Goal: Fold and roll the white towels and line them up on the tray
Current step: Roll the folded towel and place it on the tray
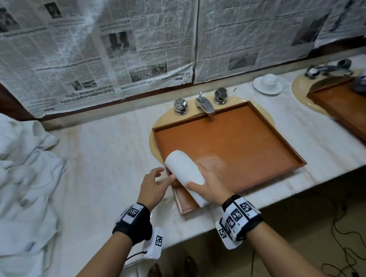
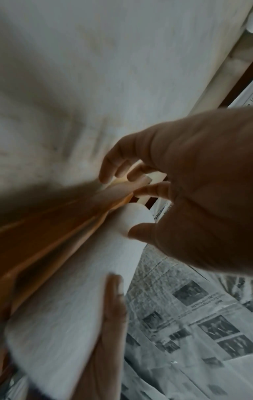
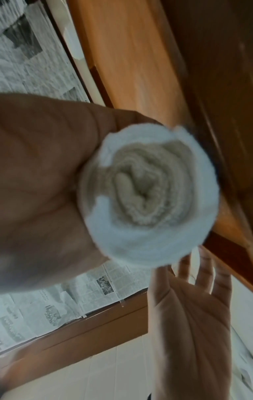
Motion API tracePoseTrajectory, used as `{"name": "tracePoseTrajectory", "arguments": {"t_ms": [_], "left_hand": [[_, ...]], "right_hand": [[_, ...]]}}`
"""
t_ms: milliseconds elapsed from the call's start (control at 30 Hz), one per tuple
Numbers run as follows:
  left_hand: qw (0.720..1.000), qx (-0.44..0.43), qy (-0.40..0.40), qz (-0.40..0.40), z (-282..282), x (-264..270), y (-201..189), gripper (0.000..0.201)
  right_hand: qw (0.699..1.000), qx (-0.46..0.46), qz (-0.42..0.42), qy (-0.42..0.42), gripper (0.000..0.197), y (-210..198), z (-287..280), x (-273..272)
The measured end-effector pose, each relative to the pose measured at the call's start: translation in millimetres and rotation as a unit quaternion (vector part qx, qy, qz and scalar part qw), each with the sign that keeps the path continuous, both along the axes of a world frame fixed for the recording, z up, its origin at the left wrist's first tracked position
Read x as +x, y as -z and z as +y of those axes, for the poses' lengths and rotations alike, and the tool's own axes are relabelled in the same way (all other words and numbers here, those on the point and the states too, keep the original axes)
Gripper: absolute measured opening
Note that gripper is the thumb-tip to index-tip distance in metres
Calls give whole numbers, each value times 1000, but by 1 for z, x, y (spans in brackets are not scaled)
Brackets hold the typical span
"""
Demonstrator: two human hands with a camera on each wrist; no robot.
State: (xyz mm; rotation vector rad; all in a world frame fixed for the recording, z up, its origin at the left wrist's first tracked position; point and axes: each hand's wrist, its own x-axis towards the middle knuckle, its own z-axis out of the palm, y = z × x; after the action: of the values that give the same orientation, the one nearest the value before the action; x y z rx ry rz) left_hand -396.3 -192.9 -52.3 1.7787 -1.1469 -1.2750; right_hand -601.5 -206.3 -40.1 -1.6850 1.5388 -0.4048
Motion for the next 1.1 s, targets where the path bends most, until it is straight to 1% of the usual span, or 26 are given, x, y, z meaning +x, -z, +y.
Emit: {"name": "tracePoseTrajectory", "arguments": {"t_ms": [33, 100, 167, 233, 300, 433, 600, 633, 700, 733, 800, 867, 933, 1000, 1100], "left_hand": [[1000, 15, -4, -6, 1, 0, 3, 59], [999, 48, -3, 13, 4, -1, 9, 53], [994, 84, -9, 69, 6, -4, 12, 41], [984, 106, -28, 143, 9, -10, 10, 29], [977, 105, -47, 181, 11, -15, 8, 26], [978, 98, -57, 176, 10, -16, 9, 29], [978, 107, -51, 174, 6, -16, 10, 34], [977, 107, -54, 173, 6, -16, 11, 34], [977, 109, -56, 175, 7, -17, 11, 35], [976, 110, -56, 178, 7, -17, 10, 35], [975, 112, -55, 182, 7, -17, 9, 36], [975, 113, -51, 183, 6, -16, 8, 36], [975, 116, -46, 182, 6, -17, 7, 37], [975, 118, -42, 183, 6, -17, 6, 36], [973, 123, -47, 189, 5, -16, 6, 35]], "right_hand": [[1000, 9, 9, 5, 75, 4, -3, 4], [999, 20, 29, 12, 79, 10, -8, 11], [999, 35, 34, 16, 80, 11, -8, 16], [998, 49, 29, 21, 79, 11, -6, 20], [998, 51, 32, 19, 82, 9, -1, 23], [997, 68, 33, 3, 85, 10, 1, 28], [998, 60, 11, -7, 76, 15, 0, 26], [998, 59, 14, -4, 71, 17, -1, 25], [998, 58, 5, 15, 55, 17, -1, 22], [997, 65, -17, 25, 47, 17, -2, 21], [991, 96, -89, 36, 33, 17, -3, 17], [980, 129, -146, 45, 30, 19, -5, 14], [972, 156, -166, 62, 32, 19, -7, 12], [971, 162, -160, 70, 35, 18, -9, 12], [988, 111, -95, 57, 37, 18, -7, 16]]}}
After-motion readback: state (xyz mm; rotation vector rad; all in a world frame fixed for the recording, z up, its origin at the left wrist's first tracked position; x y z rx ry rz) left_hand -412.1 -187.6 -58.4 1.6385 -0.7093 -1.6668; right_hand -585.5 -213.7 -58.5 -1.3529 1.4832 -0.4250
